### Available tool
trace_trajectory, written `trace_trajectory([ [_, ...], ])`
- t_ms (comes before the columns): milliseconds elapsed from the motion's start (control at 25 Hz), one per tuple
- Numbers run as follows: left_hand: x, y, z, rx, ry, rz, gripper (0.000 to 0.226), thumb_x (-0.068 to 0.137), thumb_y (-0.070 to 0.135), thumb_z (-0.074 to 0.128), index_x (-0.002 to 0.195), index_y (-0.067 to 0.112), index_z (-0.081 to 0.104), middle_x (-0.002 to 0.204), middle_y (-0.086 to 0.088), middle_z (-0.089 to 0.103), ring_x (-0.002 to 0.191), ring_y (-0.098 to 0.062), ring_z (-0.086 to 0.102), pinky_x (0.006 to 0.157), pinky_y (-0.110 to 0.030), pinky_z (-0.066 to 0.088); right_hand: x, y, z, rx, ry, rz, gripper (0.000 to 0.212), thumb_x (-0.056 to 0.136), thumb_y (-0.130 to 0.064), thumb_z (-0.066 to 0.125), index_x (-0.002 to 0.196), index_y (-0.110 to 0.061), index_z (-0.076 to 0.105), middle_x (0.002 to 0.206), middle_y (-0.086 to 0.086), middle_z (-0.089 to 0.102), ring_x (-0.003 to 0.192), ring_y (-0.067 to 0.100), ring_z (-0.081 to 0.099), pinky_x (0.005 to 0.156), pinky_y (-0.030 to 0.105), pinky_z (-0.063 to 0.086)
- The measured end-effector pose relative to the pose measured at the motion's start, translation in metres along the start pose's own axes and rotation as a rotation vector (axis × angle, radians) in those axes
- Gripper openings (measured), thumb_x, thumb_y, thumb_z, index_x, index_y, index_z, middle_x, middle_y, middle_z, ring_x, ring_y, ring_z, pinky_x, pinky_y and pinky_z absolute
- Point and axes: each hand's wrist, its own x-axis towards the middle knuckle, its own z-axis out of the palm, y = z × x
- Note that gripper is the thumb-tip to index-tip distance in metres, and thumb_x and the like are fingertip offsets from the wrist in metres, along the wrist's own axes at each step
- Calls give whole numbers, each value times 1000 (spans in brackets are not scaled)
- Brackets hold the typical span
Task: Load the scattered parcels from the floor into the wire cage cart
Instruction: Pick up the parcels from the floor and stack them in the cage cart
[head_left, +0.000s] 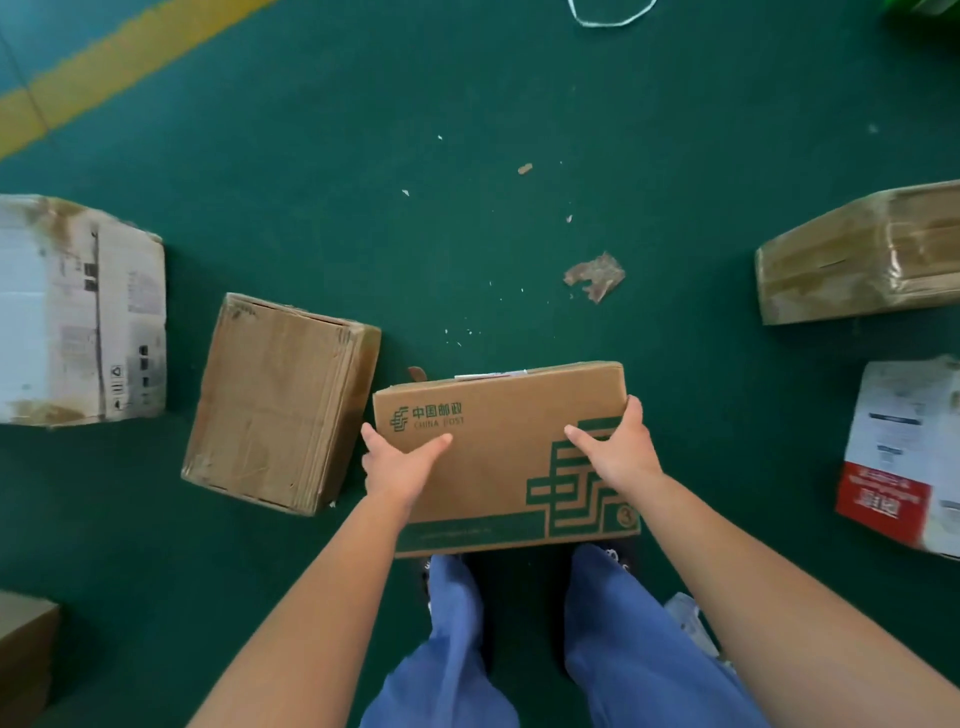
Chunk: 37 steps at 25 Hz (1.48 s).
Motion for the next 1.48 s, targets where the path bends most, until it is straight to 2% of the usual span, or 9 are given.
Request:
trace_trajectory([
  [160, -23, 18, -2, 86, 60, -22, 111, 72, 54, 77, 153, 24, 7, 150, -11, 23, 137, -35, 28, 108, -53, 31, -18, -8, -15, 13, 75, 23, 93, 81, -52, 69, 148, -16, 15, 137, 12, 45, 121, 34, 49, 95, 44, 46],
  [360, -111, 66, -44, 124, 58, 124, 103, 74, 44, 79, 150, 18, 16, 144, -13, 27, 127, -35, 43, 101, -49, 40, -106, -37, -78, 48, 139, 44, 95, 80, -54, 69, 147, -16, 14, 135, 12, 46, 117, 34, 52, 85, 41, 45],
  [560, -228, 122, -96, 177, 7, 311, 108, 66, 51, 82, 147, 16, 19, 142, -12, 44, 127, -35, 46, 105, -54, 40, -241, -65, -167, 131, 237, 7, 99, 78, -57, 69, 148, -16, 12, 140, 14, 45, 119, 35, 52, 93, 42, 47],
  [720, -334, 152, -111, 257, -76, 472, 99, 67, 51, 82, 139, 12, 27, 138, -14, 45, 124, -36, 47, 104, -52, 41, -348, -44, -224, 213, 387, 58, 105, 79, -61, 66, 151, -15, 6, 144, 15, 41, 126, 36, 47, 101, 45, 43],
  [960, -486, 143, -92, 449, -237, 764, 99, 71, 49, 80, 142, 9, 25, 140, -17, 41, 127, -35, 43, 103, -49, 40, -487, 50, -266, 480, 599, 184, 103, 78, -62, 66, 149, -10, 13, 142, 15, 41, 120, 33, 51, 89, 39, 46],
  [1160, -588, 89, -50, 625, -375, 950, 104, 71, 50, 79, 145, 8, 20, 141, -17, 40, 129, -35, 42, 105, -49, 39, -573, 154, -263, 702, 735, 304, 103, 78, -62, 66, 150, -12, 12, 139, 11, 46, 118, 31, 53, 82, 37, 45],
  [1240, -624, 52, -28, 707, -431, 1035, 107, 70, 50, 80, 146, 8, 19, 140, -17, 41, 126, -34, 45, 104, -49, 41, -607, 205, -249, 802, 781, 353, 102, 80, -61, 65, 150, -12, 11, 140, 10, 45, 117, 29, 53, 79, 35, 43],
  [1360, -680, -20, 6, 868, -532, 1133, 114, 59, 58, 81, 145, 12, 22, 133, -13, 50, 120, -33, 51, 100, -49, 45, -658, 290, -220, 969, 840, 426, 103, 81, -62, 64, 152, -13, 9, 145, 9, 42, 122, 30, 50, 88, 38, 45],
  [1480, -737, -115, 39, 987, -609, 1234, 91, 63, 55, 81, 129, 9, 39, 112, -6, 57, 111, -30, 57, 96, -42, 47, -719, 381, -177, 1136, 909, 522, 104, 83, -62, 60, 154, -12, 1, 152, 9, 34, 131, 31, 44, 98, 39, 43],
])
